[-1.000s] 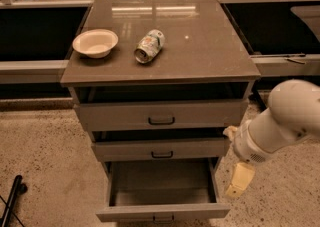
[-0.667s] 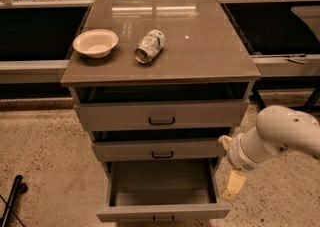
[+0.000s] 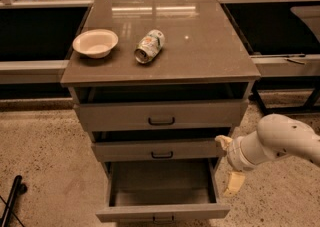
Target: Close bottom drawer
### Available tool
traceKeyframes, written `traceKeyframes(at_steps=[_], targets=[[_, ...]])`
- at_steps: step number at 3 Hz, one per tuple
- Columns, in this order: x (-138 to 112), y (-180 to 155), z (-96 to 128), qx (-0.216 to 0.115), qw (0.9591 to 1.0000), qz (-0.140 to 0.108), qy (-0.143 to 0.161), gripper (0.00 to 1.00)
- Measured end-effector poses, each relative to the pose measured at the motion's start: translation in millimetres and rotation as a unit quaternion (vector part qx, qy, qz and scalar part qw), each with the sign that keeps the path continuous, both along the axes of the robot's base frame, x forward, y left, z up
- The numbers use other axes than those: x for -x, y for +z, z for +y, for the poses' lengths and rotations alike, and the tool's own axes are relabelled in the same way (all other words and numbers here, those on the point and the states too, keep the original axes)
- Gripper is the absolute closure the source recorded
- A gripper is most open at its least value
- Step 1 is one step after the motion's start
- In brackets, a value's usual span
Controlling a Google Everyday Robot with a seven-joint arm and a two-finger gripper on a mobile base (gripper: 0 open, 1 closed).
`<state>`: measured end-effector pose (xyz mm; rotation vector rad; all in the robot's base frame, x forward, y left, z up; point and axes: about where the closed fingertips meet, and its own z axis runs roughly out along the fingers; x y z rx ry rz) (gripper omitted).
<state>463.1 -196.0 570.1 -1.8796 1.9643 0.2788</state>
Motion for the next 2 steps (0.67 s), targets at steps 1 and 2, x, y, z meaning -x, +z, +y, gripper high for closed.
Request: traceKeyframes(at_steps=[1,2], targets=[[-2,-11,4,-0.003,0.9998,0.019,0.01,0.0],[24,-83,30,-0.019,0.9978,0.047,0.042,0.0]])
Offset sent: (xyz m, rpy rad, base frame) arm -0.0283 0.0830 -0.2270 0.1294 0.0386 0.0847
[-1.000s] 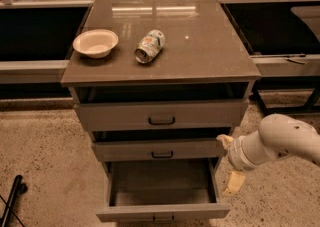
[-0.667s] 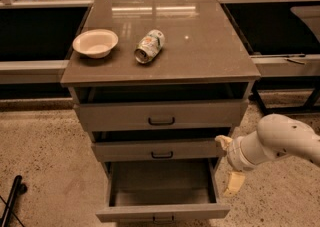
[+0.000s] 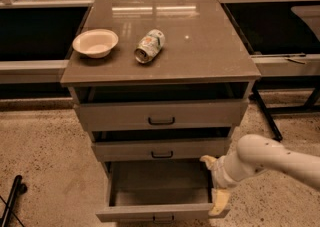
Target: Close bottom drawer
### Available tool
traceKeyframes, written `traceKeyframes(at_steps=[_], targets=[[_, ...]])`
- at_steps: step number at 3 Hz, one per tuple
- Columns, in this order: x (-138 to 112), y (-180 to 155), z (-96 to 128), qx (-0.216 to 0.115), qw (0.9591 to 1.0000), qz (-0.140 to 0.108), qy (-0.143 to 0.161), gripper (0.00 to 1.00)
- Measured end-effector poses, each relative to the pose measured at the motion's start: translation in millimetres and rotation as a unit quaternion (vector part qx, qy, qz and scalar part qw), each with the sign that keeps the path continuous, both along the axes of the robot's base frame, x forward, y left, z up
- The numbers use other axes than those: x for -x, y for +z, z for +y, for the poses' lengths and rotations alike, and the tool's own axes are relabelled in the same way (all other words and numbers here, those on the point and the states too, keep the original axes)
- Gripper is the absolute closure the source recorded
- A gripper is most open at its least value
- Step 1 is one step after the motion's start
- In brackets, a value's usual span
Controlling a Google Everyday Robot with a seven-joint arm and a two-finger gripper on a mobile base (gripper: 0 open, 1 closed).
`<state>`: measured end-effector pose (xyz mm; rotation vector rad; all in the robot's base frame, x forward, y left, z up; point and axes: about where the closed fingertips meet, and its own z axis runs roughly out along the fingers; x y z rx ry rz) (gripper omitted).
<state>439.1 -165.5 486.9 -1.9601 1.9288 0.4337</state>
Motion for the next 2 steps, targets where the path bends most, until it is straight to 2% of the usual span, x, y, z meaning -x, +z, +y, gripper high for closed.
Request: traceKeyframes(at_steps=[1,2], targets=[[20,-88,25,-0.009,0.9999,0.001,0.014,0.0],[19,-133,40,-0.02,0.9995,-0.021,0.015,0.0]])
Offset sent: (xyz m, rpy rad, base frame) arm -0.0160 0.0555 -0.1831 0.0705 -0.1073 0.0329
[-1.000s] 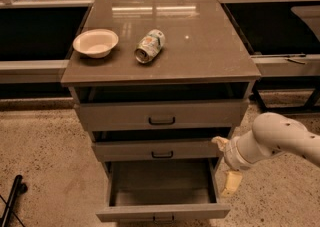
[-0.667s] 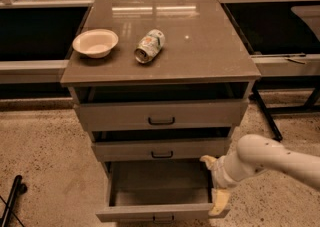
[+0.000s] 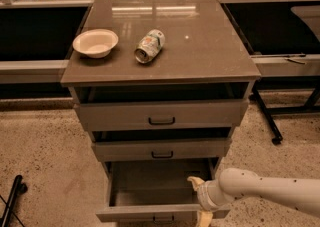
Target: Close bottom drawer
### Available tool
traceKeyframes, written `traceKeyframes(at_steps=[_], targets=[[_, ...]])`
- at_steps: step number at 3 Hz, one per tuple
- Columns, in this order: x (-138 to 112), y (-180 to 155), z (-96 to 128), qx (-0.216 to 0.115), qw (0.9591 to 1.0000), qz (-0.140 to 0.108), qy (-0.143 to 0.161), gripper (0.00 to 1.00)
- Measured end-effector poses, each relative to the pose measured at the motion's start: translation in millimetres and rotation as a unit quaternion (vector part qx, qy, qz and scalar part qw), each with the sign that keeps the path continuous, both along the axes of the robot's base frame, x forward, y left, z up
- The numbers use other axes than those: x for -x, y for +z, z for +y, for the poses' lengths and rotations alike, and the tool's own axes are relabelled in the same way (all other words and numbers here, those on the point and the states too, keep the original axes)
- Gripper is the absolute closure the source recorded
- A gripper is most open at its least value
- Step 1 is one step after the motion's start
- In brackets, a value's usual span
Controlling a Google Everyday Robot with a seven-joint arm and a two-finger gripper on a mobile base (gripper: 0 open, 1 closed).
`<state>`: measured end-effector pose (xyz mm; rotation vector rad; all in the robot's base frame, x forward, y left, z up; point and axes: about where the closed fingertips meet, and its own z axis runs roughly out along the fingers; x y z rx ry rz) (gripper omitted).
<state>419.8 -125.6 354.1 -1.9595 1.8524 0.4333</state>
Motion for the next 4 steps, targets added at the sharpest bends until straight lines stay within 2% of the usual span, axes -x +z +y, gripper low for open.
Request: traceKeyframes(at_steps=[1,2,4], targets=[[-1,-1,2,-0.002,1.0,-0.001,-0.003,0.0],[2,-5,4,-0.025,0.9996,0.013,0.0,0.0],[13,-79,26,-0.1,0.9936,0.037,0.038,0.42]])
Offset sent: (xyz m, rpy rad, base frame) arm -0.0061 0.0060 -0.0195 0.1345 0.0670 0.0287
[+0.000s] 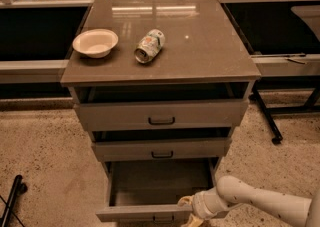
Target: Close bottom drawer
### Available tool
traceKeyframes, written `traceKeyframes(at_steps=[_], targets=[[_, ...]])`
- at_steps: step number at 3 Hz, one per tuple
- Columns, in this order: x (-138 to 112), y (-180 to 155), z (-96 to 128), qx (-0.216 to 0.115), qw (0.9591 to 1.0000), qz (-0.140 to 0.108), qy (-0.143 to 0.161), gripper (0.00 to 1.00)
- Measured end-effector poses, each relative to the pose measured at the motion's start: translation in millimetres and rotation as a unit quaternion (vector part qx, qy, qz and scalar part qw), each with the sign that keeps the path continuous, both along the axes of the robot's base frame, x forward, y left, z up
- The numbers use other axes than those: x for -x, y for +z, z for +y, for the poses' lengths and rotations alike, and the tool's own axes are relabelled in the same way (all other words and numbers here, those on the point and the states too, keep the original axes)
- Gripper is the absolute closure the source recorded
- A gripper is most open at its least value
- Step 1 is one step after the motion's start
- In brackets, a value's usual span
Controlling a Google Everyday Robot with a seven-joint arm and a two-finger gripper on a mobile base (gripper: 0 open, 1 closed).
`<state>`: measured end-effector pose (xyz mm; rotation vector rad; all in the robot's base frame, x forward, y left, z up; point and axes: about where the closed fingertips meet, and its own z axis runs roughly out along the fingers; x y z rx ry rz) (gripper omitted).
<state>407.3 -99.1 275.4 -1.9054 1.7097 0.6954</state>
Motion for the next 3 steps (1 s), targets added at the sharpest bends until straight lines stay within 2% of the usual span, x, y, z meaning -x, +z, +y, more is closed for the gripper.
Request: traceKeyframes(at_steps=[1,2,3], targets=[[5,-21,5,-0.016,0.9999,0.003,0.006,0.54],[8,-46,7,-0.015,0.9998,0.009,0.002,0.49],[8,-72,3,-0.006,0.9996,0.017,-0.021,0.31]])
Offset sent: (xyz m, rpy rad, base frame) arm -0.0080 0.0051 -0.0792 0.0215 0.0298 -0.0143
